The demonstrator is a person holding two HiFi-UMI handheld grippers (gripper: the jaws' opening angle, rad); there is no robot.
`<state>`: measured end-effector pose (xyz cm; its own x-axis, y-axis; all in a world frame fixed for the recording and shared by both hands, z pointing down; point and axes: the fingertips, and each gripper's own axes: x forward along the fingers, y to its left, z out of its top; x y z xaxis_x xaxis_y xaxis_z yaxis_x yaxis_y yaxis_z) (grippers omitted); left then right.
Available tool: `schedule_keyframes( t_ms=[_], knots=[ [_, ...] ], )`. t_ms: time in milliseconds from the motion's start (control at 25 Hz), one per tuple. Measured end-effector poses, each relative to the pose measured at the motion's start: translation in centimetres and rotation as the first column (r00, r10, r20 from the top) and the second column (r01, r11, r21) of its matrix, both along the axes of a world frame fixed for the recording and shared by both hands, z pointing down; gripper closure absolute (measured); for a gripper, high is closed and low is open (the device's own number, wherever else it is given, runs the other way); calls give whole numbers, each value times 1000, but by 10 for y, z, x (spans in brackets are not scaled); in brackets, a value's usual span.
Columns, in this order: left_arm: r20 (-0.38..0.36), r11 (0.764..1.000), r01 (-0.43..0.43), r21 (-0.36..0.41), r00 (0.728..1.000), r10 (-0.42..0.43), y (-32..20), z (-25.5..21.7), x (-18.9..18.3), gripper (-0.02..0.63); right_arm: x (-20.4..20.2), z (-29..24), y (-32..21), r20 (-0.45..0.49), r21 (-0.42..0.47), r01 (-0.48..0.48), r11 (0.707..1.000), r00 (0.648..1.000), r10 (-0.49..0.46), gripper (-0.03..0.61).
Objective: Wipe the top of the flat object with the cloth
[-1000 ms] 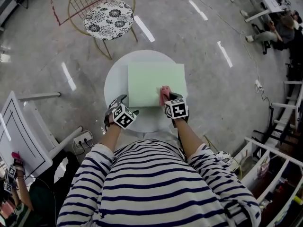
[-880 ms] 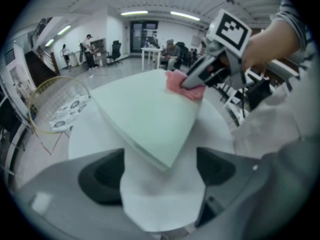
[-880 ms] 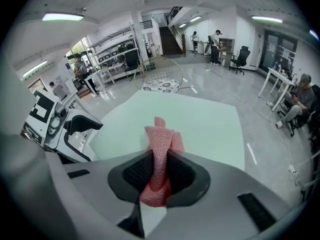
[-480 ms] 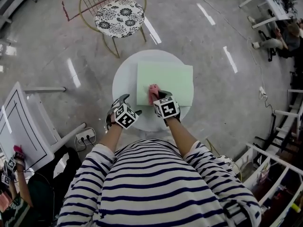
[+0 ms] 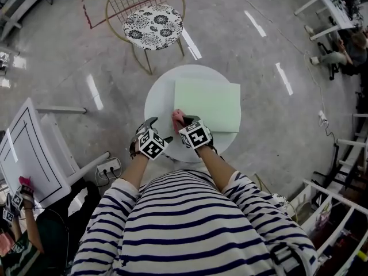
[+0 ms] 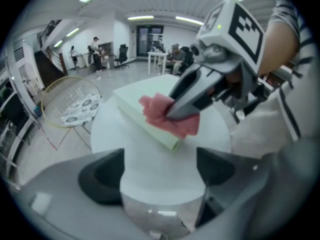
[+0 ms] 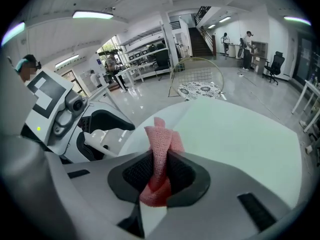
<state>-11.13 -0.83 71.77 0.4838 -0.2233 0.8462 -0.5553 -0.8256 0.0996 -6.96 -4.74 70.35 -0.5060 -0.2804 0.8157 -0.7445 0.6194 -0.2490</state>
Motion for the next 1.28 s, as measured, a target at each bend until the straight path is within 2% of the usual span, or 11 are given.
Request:
schedule_keyframes(
  t_ms=[200,280,360,440,600,760,840,880,1120,1240,1280],
  knots=[
    [-50,1000,16,17,999,-15,-1,-17,-7,158,-27,-10,22,111,-61,76,995,992,-68,522],
    [-122,999,54,3,991,-53,-3,-31,-8,158,-32,-19,26,147,-65,79,995,987,-68,522],
    [-222,995,97,-25,970,-100,-5,-47,-8,158,-31,-34,28,189,-54,57,997,981,-46,522],
    [-321,990,128,-57,937,-139,-8,-61,-5,158,-25,-51,26,236,-36,10,999,972,-2,522],
    [-486,977,162,-137,849,-209,-11,-91,3,160,-3,-90,20,312,17,-97,995,946,87,522],
    [-615,980,133,-148,764,-197,-12,-130,19,173,22,-127,15,358,87,-184,979,923,142,522],
    [-655,985,116,-127,737,-171,-13,-149,25,187,32,-144,16,376,123,-220,968,913,159,522],
    [-669,988,109,-107,728,-153,-13,-158,28,215,37,-152,18,382,142,-234,962,909,165,522],
    [-746,990,143,17,661,-82,-25,-213,37,519,60,-195,28,400,263,-295,919,900,174,522],
    [-762,987,148,64,646,-48,-23,-233,40,606,62,-213,34,420,312,-307,899,893,160,522],
    [-767,986,147,75,640,-37,-20,-239,41,607,61,-218,36,426,327,-309,893,892,153,522]
  ],
)
